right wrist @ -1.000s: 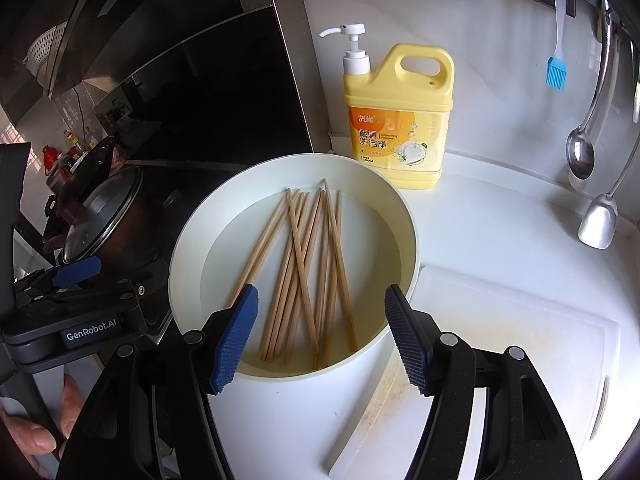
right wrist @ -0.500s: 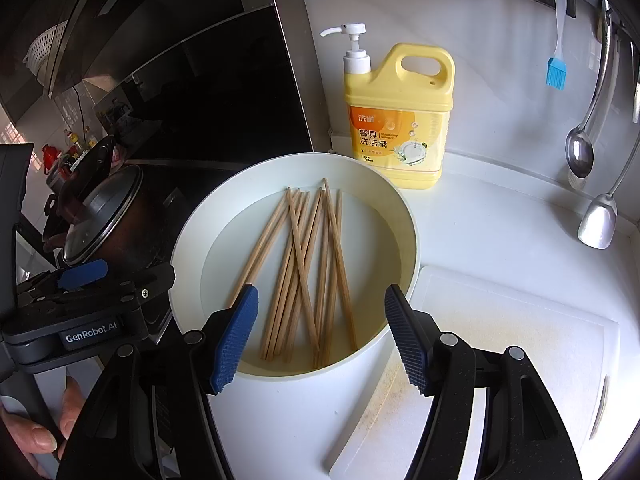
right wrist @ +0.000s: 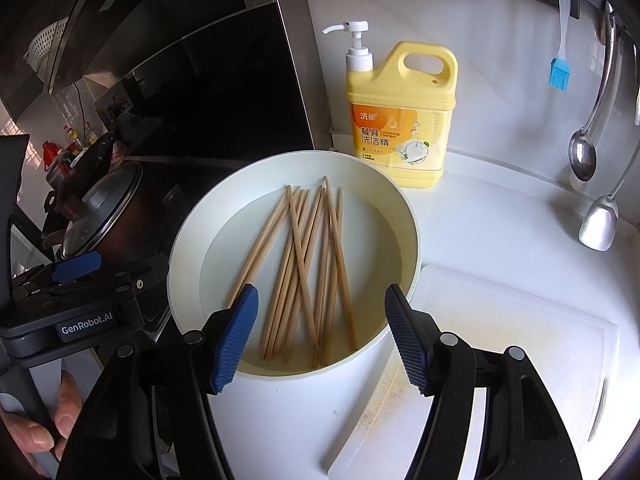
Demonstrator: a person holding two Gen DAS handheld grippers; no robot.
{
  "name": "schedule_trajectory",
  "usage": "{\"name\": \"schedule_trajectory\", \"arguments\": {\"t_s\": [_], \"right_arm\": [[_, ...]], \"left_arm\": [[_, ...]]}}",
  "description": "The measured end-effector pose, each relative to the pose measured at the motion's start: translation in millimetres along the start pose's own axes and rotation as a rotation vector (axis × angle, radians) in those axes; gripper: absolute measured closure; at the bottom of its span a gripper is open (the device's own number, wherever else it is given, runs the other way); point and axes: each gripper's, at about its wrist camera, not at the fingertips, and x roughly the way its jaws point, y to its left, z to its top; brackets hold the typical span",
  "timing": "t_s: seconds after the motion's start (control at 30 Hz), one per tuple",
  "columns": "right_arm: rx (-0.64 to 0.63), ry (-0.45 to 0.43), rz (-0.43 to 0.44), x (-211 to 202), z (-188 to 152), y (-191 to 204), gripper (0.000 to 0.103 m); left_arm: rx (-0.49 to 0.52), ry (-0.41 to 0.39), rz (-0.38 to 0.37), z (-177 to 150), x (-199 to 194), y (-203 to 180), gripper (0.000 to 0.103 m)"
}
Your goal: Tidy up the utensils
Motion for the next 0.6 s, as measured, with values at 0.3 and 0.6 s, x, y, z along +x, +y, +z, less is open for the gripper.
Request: {"name": "schedule_trajectory", "arguments": {"t_s": [0.3, 0.6], "right_arm": [[0.003, -0.001, 0.001, -0.3, 0.6, -1.2, 0.04], [0.014, -0.007, 0.002, -4.3, -1.3, -7.0, 0.04]], "left_arm": [[-0.004, 0.011, 0.01, -1.1, 1.1, 1.1, 0.006], [0.008, 0.015, 0.014, -3.4, 0.3, -3.4, 0.006]]}}
